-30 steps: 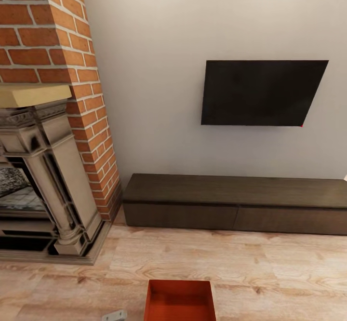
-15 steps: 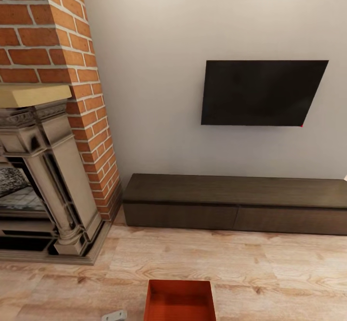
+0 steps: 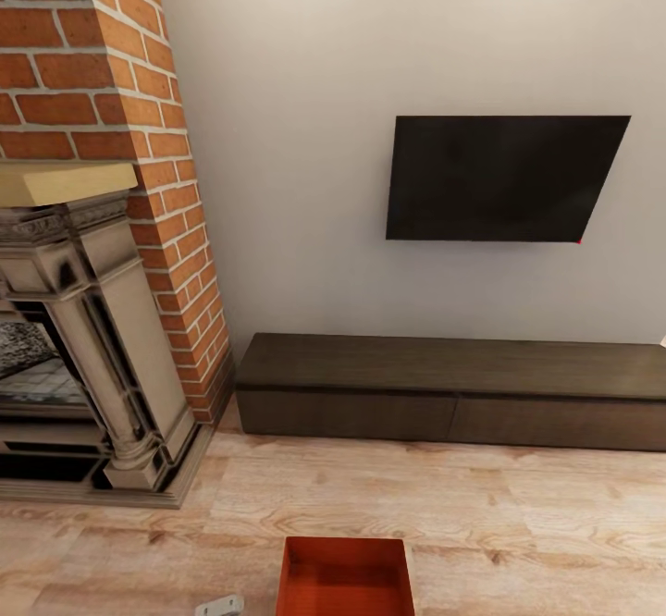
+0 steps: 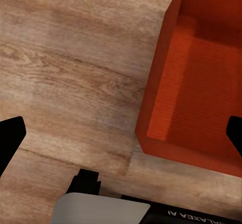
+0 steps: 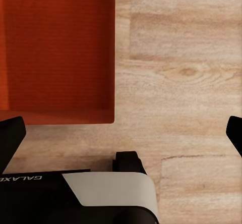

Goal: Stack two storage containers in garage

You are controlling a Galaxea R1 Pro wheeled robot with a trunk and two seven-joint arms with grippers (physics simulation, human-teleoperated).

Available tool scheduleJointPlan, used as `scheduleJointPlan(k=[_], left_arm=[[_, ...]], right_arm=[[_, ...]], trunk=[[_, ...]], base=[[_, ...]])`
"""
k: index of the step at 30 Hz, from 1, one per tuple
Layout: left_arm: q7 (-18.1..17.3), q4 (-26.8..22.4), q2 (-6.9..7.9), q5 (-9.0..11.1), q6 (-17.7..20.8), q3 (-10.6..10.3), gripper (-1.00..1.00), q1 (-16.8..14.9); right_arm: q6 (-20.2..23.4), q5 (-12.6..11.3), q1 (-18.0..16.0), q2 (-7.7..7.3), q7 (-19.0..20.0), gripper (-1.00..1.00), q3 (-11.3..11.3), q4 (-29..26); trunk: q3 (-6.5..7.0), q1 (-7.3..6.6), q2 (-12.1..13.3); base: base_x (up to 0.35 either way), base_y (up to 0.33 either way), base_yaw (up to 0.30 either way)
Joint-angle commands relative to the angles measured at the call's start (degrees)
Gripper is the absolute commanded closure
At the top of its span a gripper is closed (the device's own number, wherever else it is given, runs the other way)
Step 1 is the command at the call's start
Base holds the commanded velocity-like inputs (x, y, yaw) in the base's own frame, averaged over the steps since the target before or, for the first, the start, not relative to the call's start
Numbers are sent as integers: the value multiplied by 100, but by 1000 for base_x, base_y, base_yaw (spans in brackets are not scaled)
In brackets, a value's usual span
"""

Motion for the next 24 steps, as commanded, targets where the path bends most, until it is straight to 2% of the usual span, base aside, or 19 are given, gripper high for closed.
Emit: scheduleJointPlan(k=[1,10,17,24], left_arm=[[8,4,-2,30,-22,15,-100,-4],[16,4,-12,30,-22,14,-100,-4],[39,3,-29,41,-12,18,-100,-4],[27,4,-20,39,-19,16,-100,-4]], right_arm=[[-26,-57,-6,4,-7,-100,48,14],[-26,-57,-6,4,-6,-100,48,14],[-26,-57,-6,4,-6,-100,48,14],[-26,-57,-6,4,-6,-100,48,14]], trunk=[[-6,0,-4],[-6,0,-4],[-6,0,-4],[-6,0,-4]], base=[[0,0,0],[-1,0,0],[-182,-119,0],[-17,-12,0]])
